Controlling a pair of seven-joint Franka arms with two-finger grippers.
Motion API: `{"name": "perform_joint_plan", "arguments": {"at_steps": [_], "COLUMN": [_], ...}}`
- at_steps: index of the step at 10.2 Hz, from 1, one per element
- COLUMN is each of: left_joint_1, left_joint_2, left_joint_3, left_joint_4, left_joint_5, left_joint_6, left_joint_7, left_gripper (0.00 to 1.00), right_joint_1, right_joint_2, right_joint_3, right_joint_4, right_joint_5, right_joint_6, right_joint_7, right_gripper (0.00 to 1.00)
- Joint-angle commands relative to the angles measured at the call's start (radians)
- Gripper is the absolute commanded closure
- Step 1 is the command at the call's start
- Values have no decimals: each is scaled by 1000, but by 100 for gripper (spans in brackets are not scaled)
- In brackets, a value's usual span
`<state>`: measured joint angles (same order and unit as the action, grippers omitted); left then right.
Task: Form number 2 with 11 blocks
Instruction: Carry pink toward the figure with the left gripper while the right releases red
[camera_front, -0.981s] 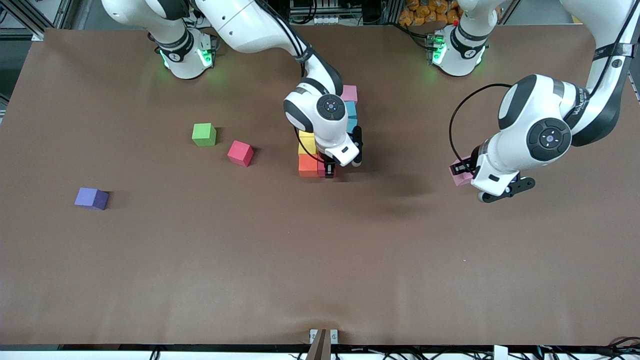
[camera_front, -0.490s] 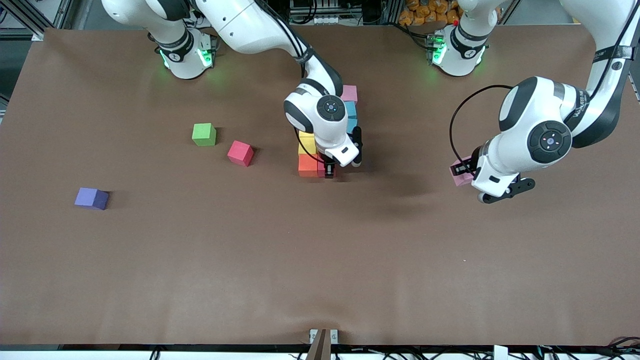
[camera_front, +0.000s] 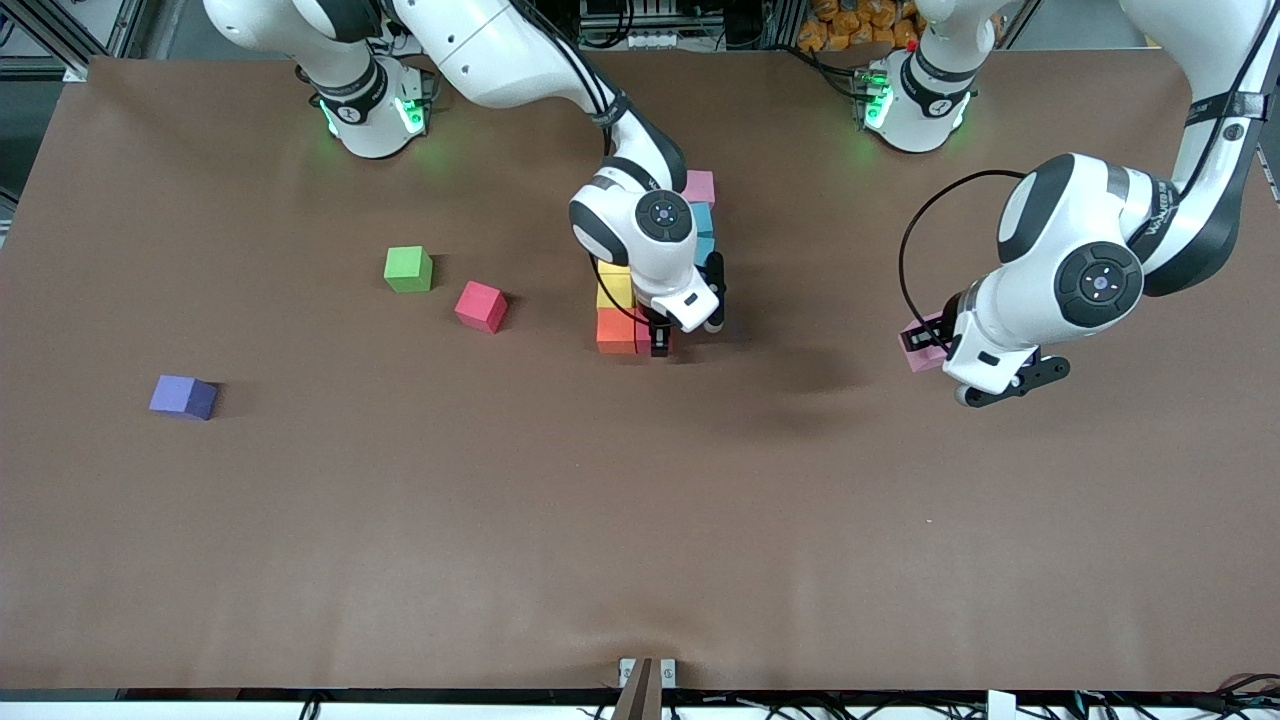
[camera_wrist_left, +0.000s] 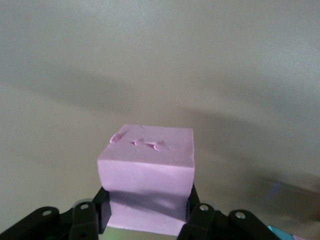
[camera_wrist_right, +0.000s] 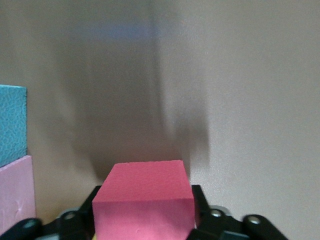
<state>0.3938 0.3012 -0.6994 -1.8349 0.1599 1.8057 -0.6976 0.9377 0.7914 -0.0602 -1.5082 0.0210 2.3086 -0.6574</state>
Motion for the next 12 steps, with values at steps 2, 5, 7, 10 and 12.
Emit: {"name": "perform_joint_plan", "arguments": {"at_steps": [2, 5, 7, 10, 12], "left_joint_1": [-3, -39, -46, -50, -52], "left_joint_2": [-4, -4, 3, 0, -10], "left_joint_3": [-9, -9, -11, -17, -49], "left_joint_4": [-3, -6, -7, -32, -122], "left_joint_5": [-10, -20, -33, -144, -139], "left_joint_6": [-5, -6, -5, 27, 148], "left_joint_7": [-85, -245, -365, -579, -731], "left_gripper": [61, 61, 62, 62, 62], "right_joint_1": [-10, -3, -11, -26, -72], "right_joint_2": [-10, -70, -110, -188, -283], "right_joint_3": [7, 7, 7, 5, 5], "right_joint_4": [17, -27, -69, -128, -197], "right_joint_5": [0, 2, 4, 4, 4], "right_joint_6": [-1, -2, 3, 0, -11], "right_joint_7": [-5, -8, -8, 1, 7], "right_gripper": [0, 0, 0, 0, 0]}}
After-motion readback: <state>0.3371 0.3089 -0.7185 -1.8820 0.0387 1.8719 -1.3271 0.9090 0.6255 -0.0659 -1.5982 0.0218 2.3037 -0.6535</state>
